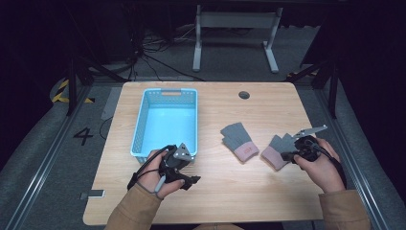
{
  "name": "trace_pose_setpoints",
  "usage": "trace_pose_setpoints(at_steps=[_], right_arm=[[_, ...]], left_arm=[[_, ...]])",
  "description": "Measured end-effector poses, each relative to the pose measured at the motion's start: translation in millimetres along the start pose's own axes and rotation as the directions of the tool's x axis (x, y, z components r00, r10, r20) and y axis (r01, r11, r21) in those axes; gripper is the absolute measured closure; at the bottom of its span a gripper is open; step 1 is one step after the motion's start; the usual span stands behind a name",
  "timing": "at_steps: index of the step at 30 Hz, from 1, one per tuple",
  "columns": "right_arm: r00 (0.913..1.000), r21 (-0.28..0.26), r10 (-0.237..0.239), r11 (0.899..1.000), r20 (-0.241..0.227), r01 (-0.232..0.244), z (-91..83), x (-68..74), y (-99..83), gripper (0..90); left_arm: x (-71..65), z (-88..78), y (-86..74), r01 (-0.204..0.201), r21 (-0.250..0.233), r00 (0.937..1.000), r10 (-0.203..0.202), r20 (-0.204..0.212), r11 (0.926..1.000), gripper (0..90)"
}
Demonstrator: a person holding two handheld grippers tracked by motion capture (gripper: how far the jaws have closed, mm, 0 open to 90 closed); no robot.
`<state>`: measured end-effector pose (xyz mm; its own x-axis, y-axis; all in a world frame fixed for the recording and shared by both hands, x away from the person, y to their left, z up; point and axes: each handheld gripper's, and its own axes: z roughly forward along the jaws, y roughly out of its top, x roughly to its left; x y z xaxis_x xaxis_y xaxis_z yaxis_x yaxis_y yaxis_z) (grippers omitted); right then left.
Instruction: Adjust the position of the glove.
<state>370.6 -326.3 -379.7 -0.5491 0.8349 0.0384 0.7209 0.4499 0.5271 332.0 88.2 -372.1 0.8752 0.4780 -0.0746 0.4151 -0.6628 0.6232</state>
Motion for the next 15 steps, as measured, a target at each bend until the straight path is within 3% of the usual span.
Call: trace_pose_setpoints(at_steps=[15], right_arm=[[0.9944,0.026,-0.096,0.995,-0.045,0.097,32.7,21.3,4.9,90.0]], left_arm=[[-2.8,3.7,1.2,-0.027,0.033,0.9992,0.026,0.030,0.9991,34.6]])
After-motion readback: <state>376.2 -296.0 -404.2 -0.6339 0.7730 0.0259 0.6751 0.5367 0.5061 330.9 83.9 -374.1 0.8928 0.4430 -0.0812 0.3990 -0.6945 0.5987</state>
